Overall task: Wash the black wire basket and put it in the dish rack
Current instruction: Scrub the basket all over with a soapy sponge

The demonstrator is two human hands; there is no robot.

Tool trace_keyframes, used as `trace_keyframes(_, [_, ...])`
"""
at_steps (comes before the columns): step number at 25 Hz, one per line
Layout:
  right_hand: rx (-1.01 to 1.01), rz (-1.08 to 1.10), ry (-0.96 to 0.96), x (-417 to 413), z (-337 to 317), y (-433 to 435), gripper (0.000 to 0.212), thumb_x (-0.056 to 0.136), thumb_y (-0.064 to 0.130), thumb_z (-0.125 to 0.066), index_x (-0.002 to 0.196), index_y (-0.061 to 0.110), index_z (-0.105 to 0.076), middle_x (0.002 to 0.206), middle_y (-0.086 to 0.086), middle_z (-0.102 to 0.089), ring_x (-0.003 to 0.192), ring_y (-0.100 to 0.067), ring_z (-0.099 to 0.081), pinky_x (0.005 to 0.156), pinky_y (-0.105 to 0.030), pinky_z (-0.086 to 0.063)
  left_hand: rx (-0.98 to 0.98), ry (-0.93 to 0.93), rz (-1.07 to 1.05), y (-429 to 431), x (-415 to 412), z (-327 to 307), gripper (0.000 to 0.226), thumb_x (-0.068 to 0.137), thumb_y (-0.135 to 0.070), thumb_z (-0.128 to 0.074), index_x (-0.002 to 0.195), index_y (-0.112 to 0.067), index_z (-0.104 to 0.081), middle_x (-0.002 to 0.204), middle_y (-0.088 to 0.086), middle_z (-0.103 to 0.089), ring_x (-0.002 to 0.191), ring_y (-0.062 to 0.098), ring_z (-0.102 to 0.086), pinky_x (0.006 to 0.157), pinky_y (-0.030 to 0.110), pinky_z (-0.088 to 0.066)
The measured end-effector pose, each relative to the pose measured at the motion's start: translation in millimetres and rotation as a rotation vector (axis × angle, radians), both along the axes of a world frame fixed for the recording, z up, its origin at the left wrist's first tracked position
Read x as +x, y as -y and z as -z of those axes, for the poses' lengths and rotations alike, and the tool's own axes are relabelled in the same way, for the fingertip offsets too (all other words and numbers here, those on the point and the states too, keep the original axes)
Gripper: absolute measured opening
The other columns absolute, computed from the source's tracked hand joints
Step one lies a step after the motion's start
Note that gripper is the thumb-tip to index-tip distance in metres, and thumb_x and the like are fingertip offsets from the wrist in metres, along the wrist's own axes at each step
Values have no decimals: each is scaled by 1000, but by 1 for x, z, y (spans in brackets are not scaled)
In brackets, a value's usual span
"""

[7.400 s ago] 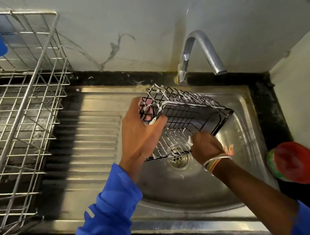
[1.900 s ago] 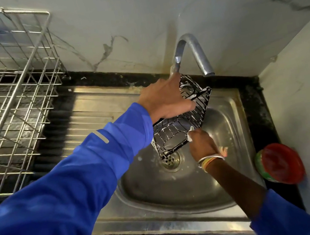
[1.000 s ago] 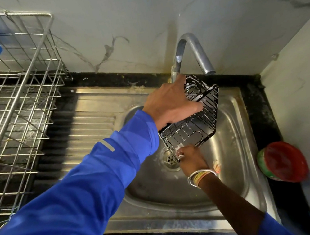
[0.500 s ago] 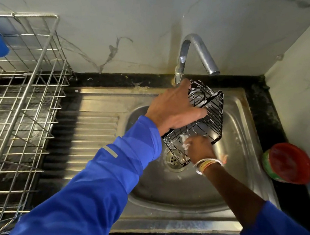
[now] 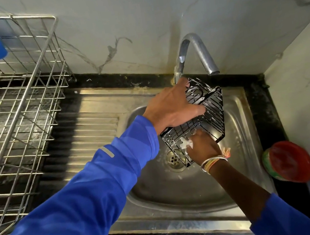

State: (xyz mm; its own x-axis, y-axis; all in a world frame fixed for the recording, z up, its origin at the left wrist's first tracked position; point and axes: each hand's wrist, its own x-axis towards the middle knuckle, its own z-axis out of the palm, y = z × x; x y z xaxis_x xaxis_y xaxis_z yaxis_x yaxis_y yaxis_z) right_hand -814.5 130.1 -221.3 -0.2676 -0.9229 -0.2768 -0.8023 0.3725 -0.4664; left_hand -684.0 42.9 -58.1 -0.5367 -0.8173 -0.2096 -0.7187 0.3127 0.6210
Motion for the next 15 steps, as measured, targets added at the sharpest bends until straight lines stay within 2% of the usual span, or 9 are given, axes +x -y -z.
trace_keyframes(2, [74,-19,-113,1,-2,2,23,94,13,-51,114,9,-62,113,-8,-59,105,-29,-56,81,-32,-43,5,-15,-2,-2,-2,0,88,84,-46,-70,155,-19,-27,150,8,-50,107,23,-62,85,33,-44])
trace_keyframes(3, [86,49,-94,3,-5,3,26,95,9,-47,117,7,-60,116,-8,-59,108,-29,-56,81,-31,-44,5,-26,-8,-2,-2,0,87,84,-46,-70,155,-19,-28,149,7,-51,107,23,-63,85,33,-44])
trace_keyframes(4, [82,-6,-141,2,4,6,29,95,6,-45,119,6,-61,118,-9,-60,109,-28,-58,83,-29,-45,2,-24,-5,-3,-3,-1,86,84,-46,-70,154,-19,-29,145,7,-54,106,24,-64,84,33,-44])
trace_keyframes(7, [-31,-69,-69,13,7,10,29,86,0,-53,108,6,-71,107,-14,-70,99,-26,-65,81,-24,-48,-28,21,31,-5,-6,0,84,84,-46,-71,152,-20,-31,136,6,-59,98,21,-64,80,33,-47])
trace_keyframes(10, [-10,-238,-109,7,7,2,32,85,-4,-52,104,11,-73,112,-10,-65,101,-24,-63,85,-27,-47,-8,-27,18,-5,-6,1,88,85,-44,-71,156,-19,-26,151,8,-50,110,26,-64,88,37,-49])
trace_keyframes(12, [16,-326,-150,0,9,-13,32,87,-4,-53,105,13,-72,116,-6,-61,109,-21,-57,91,-27,-45,0,-37,4,-2,-1,0,89,86,-43,-70,157,-18,-24,153,9,-48,121,29,-61,93,38,-48])
trace_keyframes(14, [41,-394,-173,-6,12,-22,32,88,0,-56,112,15,-71,122,-4,-59,117,-21,-51,96,-30,-44,-11,-24,-18,-1,5,-1,89,87,-42,-70,158,-17,-22,143,9,-56,115,27,-62,92,37,-49])
trace_keyframes(15, [50,-303,-165,-11,14,-20,33,89,2,-56,116,15,-68,124,-5,-59,117,-22,-52,95,-32,-47,-6,-35,-31,-1,6,-1,89,87,-42,-71,158,-17,-22,130,7,-60,104,24,-65,91,36,-52])
